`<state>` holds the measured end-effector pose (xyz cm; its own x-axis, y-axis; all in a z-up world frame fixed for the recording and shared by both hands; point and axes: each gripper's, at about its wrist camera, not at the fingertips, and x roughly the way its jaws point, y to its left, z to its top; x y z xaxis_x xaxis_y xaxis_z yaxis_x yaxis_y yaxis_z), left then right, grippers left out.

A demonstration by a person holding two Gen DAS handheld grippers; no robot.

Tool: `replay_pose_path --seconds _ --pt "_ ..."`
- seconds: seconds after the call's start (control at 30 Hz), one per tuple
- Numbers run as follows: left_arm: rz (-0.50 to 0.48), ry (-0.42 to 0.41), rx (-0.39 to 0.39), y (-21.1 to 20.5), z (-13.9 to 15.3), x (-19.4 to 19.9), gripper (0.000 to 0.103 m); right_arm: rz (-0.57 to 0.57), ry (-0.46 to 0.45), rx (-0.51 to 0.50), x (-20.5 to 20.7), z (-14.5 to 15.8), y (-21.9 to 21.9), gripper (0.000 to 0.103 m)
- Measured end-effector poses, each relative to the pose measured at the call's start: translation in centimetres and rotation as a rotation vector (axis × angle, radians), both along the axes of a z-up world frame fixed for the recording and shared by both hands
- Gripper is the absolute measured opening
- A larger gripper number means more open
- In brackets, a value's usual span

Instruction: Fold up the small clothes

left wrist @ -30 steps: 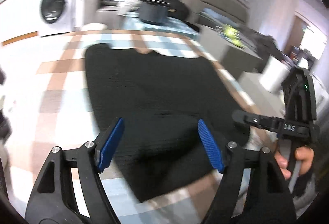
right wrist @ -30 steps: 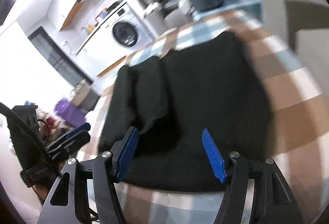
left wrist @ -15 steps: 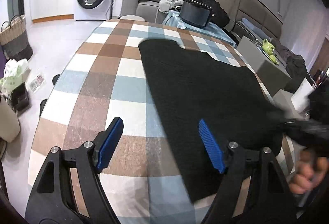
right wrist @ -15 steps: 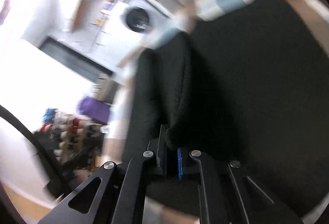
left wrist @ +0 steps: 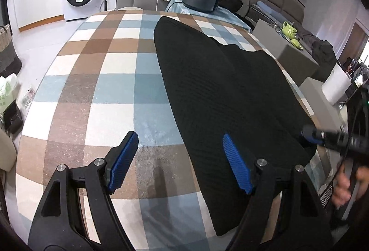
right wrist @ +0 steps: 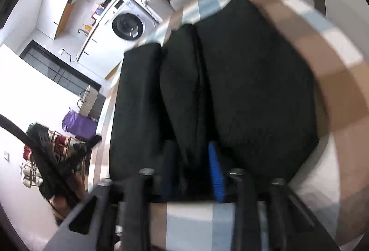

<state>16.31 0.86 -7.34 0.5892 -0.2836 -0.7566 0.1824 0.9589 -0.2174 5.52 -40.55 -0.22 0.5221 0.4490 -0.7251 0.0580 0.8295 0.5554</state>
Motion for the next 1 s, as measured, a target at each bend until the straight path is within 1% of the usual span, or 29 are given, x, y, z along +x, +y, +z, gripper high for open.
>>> replay_pose_path --seconds 0.07,0.1,0.2,0.23,0.37,0.4,0.43,0.47,0.5,0.53,0.6,0.63,0.67,0.7,0.73,0.77,0.83,0.87,0.9,0.97,1.0 --pt "0.003 0.005 -0.002 0.1 0.0 0.1 0.074 0.009 0.0 0.002 2.1 -0.1 0.0 0.039" --pt "0.006 0.009 -0.002 0.1 0.0 0.2 0.074 0.014 0.014 -0.002 3.4 -0.5 0.0 0.039" --pt "0.017 0.021 -0.001 0.6 0.1 0.6 0.074 0.022 0.068 0.036 6.9 -2.0 0.3 0.039" --pt "0.024 0.031 0.008 0.7 0.0 0.9 0.074 0.033 0.071 0.034 7.9 -2.3 0.9 0.039" --pt "0.037 0.045 0.018 1.1 -0.2 2.0 0.074 0.05 0.053 -0.029 12.3 -1.9 0.8 0.039" --pt "0.038 0.047 0.016 1.1 -0.3 2.3 0.074 0.046 0.052 -0.034 13.1 -2.0 0.7 0.036" --pt "0.04 0.052 0.012 1.1 -0.4 2.7 0.074 0.05 0.051 -0.04 14.0 -2.2 0.9 0.028" --pt "0.041 0.055 0.01 1.2 -0.4 3.0 0.074 0.048 0.057 -0.053 14.5 -2.2 0.9 0.021" --pt "0.042 0.057 0.008 1.2 -0.5 3.2 0.074 0.053 0.059 -0.064 14.9 -2.1 0.9 0.008" --pt "0.045 0.059 0.005 1.2 -0.5 3.5 0.074 0.066 0.038 -0.061 14.9 -1.6 1.0 0.005" --pt "0.046 0.064 0.005 1.3 -0.5 3.9 0.074 0.089 -0.084 -0.062 14.4 0.9 1.1 0.004" --pt "0.043 0.066 0.003 1.2 -0.6 4.1 0.074 0.079 -0.144 -0.103 13.1 2.7 0.8 0.004" --pt "0.04 0.068 0.005 1.1 -0.6 4.3 0.074 0.058 -0.149 -0.126 12.6 3.2 0.5 0.004" --pt "0.037 0.068 0.005 1.1 -0.6 4.4 0.074 0.035 -0.145 -0.133 11.5 3.8 -0.3 0.004" --pt "0.029 0.07 0.002 0.8 -0.7 4.7 0.074 0.015 -0.133 -0.163 11.2 3.8 -0.9 0.004" --pt "0.023 0.074 0.0 0.7 -0.8 4.8 0.074 0.001 -0.108 -0.213 11.1 3.4 -1.3 0.004" --pt "0.008 0.077 0.002 0.1 -0.9 5.2 0.074 -0.007 -0.037 -0.264 11.8 1.9 -1.7 0.007" --pt "0.005 0.077 0.005 -0.1 -0.9 5.2 0.074 0.001 -0.002 -0.272 12.3 1.0 -1.8 0.008" --pt "0.001 0.076 0.007 -0.3 -0.9 5.2 0.074 -0.011 0.02 -0.282 12.5 0.4 -2.1 0.011" --pt "-0.01 0.076 0.009 -0.6 -0.8 5.1 0.074 -0.018 0.027 -0.263 12.4 0.3 -2.0 0.014" --pt "-0.012 0.075 0.009 -0.7 -0.8 5.1 0.074 -0.018 0.016 -0.248 11.6 0.7 -2.2 0.018"
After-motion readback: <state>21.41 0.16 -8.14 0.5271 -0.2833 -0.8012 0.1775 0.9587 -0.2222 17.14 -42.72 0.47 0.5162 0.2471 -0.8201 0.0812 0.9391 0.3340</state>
